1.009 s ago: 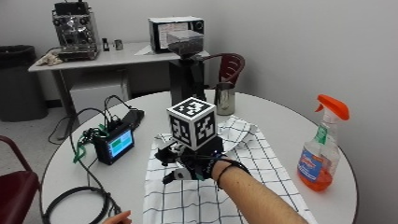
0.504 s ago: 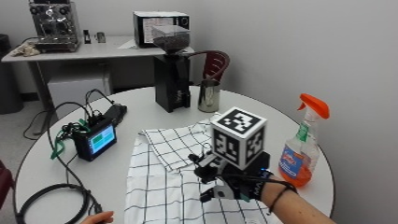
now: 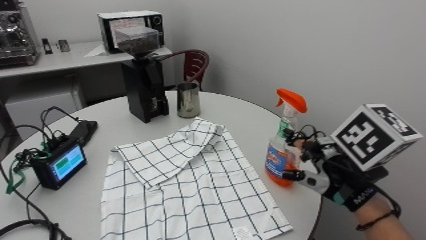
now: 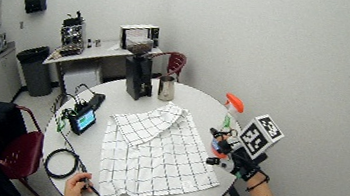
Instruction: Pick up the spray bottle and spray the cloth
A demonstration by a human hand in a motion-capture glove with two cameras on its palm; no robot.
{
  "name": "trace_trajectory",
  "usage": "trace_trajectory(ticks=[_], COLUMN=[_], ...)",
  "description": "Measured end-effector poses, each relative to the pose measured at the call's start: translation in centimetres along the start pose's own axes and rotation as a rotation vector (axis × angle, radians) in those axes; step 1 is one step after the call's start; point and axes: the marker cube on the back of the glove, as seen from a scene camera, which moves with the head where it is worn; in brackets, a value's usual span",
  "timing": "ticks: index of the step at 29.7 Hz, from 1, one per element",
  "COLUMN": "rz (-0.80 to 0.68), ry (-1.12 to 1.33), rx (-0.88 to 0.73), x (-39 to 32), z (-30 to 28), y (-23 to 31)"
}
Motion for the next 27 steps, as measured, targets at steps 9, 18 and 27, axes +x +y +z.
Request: trace_trajectory(ticks=[9,18,27], rz=[0.24,0.262,0.242], ry=[-0.238,-0.839,-0.934], rx=[0.077,0.035,0.014], x=[6.4,11.2,10.9], z=[-0.1,4.5,6.2], y=[-3.0,-6.5,-8.8])
